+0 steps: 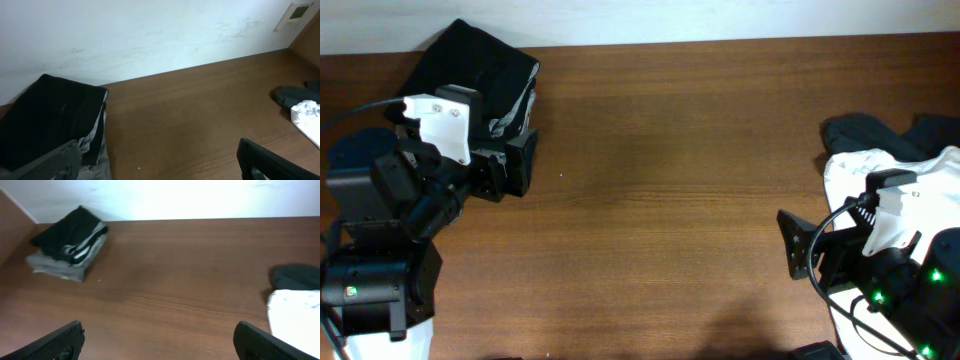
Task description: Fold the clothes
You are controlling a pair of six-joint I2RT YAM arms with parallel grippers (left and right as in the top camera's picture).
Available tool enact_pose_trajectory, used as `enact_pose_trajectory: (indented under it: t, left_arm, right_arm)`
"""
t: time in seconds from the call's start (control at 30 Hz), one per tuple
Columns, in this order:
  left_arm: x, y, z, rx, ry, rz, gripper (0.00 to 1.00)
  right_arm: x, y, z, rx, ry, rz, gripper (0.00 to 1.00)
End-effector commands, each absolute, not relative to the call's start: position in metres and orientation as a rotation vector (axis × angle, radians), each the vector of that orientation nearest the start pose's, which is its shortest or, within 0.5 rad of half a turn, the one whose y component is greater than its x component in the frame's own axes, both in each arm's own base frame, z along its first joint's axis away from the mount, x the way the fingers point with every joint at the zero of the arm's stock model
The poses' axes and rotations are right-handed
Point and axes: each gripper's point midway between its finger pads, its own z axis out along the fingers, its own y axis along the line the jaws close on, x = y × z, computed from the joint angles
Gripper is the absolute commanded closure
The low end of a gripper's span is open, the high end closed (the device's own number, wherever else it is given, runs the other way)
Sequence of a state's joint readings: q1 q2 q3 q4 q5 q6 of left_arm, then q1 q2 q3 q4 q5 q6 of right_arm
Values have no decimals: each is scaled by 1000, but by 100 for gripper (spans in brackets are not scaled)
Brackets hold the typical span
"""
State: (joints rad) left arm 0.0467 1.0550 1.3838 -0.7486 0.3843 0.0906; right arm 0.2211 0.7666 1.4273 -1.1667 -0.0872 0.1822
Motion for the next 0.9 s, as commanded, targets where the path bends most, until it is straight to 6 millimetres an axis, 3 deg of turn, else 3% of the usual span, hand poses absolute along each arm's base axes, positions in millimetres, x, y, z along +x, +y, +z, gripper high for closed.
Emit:
enact_pose_trajectory:
  t: [0.0, 0.07, 0.13, 0.47, 0.63, 0.67, 0.87]
  left_arm:
    - [318, -49, 385, 304, 1942, -276, 1]
    - [318, -49, 385, 304, 1942, -276, 1]
    - [318, -49, 385, 304, 1942, -276, 1]
    - [318, -49, 385, 304, 1942, -276, 1]
    - [318, -49, 385, 304, 1942, -276, 1]
    - [318, -49, 385, 304, 1942, -276, 1]
    - [318, -49, 385, 304, 1942, -276, 1]
  right_arm:
    - [199, 42, 378, -98, 2065, 196, 1]
    - [212, 39, 393, -191, 1932, 108, 1]
    - [223, 34, 393, -228, 1820, 36, 1]
    - [224, 28, 206, -206, 1742, 43, 1]
    - [230, 33, 152, -219, 1771, 70, 1]
    - [232, 33, 144, -219, 1772, 71, 1]
    - [236, 32, 151, -211, 1723, 60, 1]
